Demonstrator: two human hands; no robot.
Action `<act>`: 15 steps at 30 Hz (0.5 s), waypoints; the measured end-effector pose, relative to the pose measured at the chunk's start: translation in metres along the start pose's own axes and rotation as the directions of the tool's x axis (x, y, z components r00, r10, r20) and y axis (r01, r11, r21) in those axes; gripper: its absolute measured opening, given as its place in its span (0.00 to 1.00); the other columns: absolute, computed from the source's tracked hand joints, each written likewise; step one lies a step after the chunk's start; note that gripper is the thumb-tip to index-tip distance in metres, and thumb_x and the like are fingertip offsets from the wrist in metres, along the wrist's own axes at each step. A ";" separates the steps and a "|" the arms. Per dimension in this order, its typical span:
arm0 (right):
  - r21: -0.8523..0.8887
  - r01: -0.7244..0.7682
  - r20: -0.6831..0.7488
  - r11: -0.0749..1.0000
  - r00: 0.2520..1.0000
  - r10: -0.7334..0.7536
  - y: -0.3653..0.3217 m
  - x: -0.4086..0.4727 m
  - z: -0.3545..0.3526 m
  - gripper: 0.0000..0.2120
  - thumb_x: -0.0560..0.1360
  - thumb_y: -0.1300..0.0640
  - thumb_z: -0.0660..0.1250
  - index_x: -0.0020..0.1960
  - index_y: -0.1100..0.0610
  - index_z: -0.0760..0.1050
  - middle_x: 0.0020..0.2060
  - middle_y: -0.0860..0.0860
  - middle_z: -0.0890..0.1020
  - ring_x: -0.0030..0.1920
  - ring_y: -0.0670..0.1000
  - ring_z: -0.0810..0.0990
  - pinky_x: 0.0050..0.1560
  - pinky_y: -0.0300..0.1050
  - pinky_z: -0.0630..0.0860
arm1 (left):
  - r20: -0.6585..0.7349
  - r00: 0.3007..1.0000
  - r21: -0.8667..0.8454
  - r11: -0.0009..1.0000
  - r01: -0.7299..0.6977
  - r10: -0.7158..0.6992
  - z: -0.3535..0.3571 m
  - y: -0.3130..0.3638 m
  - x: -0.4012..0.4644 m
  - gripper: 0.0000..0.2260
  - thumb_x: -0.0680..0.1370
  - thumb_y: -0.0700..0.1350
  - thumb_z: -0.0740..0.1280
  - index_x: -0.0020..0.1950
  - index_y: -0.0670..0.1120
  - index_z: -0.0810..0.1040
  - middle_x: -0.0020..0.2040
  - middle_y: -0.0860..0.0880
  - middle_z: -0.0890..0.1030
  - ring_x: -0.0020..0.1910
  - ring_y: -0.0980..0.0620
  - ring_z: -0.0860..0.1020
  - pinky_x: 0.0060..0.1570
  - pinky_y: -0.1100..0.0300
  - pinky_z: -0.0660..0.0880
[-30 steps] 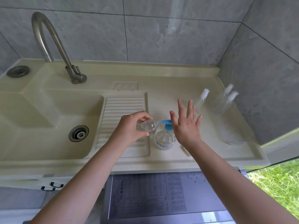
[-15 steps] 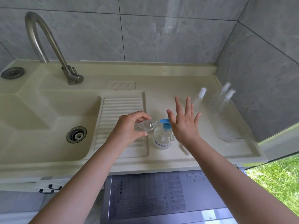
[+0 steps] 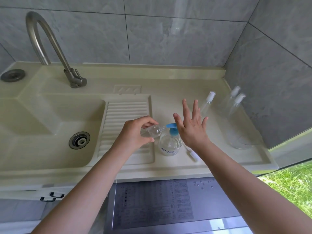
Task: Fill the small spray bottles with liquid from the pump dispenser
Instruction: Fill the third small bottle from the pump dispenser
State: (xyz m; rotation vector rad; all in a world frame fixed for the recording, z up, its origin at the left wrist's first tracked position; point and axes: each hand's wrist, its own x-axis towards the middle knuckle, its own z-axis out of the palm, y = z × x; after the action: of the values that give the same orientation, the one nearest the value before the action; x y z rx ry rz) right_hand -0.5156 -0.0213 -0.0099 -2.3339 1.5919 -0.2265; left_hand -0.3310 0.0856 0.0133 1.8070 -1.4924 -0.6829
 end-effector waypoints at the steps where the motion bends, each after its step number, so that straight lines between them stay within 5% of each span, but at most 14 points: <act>1: -0.009 0.001 0.011 1.000 1.000 -0.001 0.000 0.000 0.001 0.51 0.65 0.24 0.21 0.81 0.44 0.47 0.81 0.54 0.37 0.80 0.62 0.40 0.75 0.70 0.43 | 0.002 1.000 -0.003 1.000 0.002 -0.002 0.000 0.000 0.000 0.23 0.63 0.37 0.81 0.53 0.53 0.82 0.46 0.60 0.83 0.50 0.65 0.78 0.47 0.81 0.65; 5: 0.003 -0.039 -0.038 0.999 0.999 0.039 -0.007 -0.003 -0.001 0.29 0.83 0.39 0.41 0.81 0.43 0.39 0.81 0.55 0.38 0.81 0.60 0.43 0.78 0.64 0.43 | 0.007 1.000 -0.001 1.000 0.014 -0.014 0.000 0.000 0.001 0.23 0.63 0.36 0.81 0.53 0.52 0.82 0.47 0.59 0.83 0.49 0.65 0.78 0.46 0.82 0.64; 15: 0.062 -0.049 -0.026 0.997 0.998 0.051 -0.007 -0.005 -0.002 0.30 0.82 0.39 0.45 0.81 0.43 0.39 0.80 0.56 0.37 0.81 0.59 0.42 0.77 0.65 0.41 | 0.013 1.000 0.014 1.000 0.013 -0.013 0.000 0.001 0.001 0.23 0.63 0.37 0.81 0.54 0.53 0.82 0.47 0.58 0.84 0.50 0.61 0.79 0.46 0.82 0.65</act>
State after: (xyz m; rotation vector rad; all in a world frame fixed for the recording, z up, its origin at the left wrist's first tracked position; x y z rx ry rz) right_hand -0.5120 -0.0151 -0.0054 -2.2514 1.6306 -0.2928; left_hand -0.3316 0.0843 0.0139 1.8279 -1.4986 -0.6936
